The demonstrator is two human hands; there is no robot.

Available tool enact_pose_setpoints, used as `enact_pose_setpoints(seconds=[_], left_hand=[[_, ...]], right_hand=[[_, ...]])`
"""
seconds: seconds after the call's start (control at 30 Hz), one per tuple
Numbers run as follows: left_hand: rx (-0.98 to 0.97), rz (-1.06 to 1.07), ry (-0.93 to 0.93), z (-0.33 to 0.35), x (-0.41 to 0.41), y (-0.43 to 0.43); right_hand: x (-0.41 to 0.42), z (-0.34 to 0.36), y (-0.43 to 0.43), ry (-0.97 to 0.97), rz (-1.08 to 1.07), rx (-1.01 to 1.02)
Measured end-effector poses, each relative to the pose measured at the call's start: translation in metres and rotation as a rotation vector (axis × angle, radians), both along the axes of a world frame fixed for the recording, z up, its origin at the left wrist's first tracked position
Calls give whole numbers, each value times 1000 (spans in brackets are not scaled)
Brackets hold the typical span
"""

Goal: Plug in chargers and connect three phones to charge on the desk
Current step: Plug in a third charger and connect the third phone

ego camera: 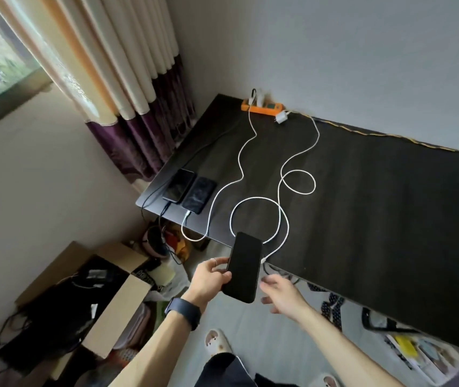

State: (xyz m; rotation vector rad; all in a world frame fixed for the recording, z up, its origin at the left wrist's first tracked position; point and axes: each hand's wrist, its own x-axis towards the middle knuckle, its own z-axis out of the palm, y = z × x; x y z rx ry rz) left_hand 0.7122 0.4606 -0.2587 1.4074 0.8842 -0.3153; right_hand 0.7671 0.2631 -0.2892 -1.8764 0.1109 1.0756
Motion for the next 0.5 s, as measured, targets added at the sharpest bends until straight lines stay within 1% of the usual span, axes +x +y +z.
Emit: enact_pose_setpoints(seconds=[0.13,0.23,0.37,0.5], left_hand=[[123,-1,24,-11,3,73],[197,8,36,-9,8,105],[233,-8,96,-21,22,133],[263,-55,176,-35,39,138]], right_hand=[[19,-16,55,-258,167,-238],[33,-20,82,-409,277,-354],[59,-30,118,-554,512,-482],[86,-50,144,-667,717,-617]])
